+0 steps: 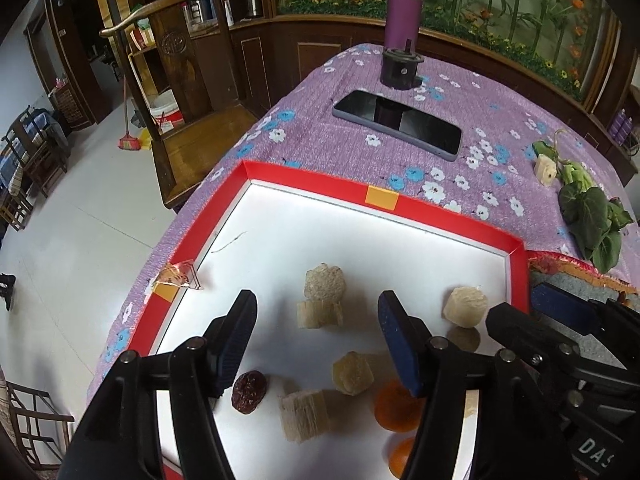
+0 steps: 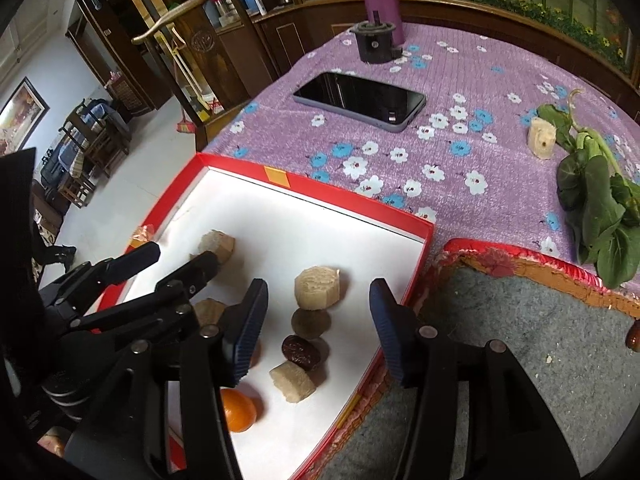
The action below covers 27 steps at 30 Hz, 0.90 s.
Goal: Organize fruits
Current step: 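Move both tools back over the mat toward the red date and brown fruit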
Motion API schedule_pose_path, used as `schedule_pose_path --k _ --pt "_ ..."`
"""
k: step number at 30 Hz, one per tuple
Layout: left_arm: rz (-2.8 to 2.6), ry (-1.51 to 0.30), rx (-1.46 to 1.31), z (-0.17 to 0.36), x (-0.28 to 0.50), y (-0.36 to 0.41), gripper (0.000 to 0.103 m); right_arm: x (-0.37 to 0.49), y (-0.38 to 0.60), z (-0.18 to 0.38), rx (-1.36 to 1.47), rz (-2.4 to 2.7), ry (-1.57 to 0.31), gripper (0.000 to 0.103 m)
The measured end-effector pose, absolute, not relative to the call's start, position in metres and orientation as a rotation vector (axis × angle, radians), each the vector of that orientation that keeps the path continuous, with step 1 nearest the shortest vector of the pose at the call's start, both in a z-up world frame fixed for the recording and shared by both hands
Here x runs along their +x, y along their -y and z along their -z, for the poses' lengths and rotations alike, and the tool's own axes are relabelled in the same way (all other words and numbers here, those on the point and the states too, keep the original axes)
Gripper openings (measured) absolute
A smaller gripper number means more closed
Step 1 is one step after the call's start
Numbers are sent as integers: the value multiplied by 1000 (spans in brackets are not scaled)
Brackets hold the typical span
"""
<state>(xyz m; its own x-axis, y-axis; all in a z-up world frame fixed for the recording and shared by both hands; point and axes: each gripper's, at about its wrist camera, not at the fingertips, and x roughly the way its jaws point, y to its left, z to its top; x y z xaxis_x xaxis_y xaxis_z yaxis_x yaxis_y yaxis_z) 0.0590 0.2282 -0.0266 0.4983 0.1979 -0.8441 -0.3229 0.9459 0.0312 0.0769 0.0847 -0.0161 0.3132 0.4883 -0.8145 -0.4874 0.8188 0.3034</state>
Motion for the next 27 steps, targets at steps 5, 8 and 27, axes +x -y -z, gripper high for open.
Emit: schedule_pose_path --k 5,8,27 --pt "-303 -978 -120 16 56 -215 63 69 -72 2 14 -640 -1035 55" --pt "-288 -966 -110 10 56 -204 63 64 -57 -3 31 -626 -1024 55" --pt "-57 -961 -4 8 85 -59 63 53 138 17 173 -339 -1009 54"
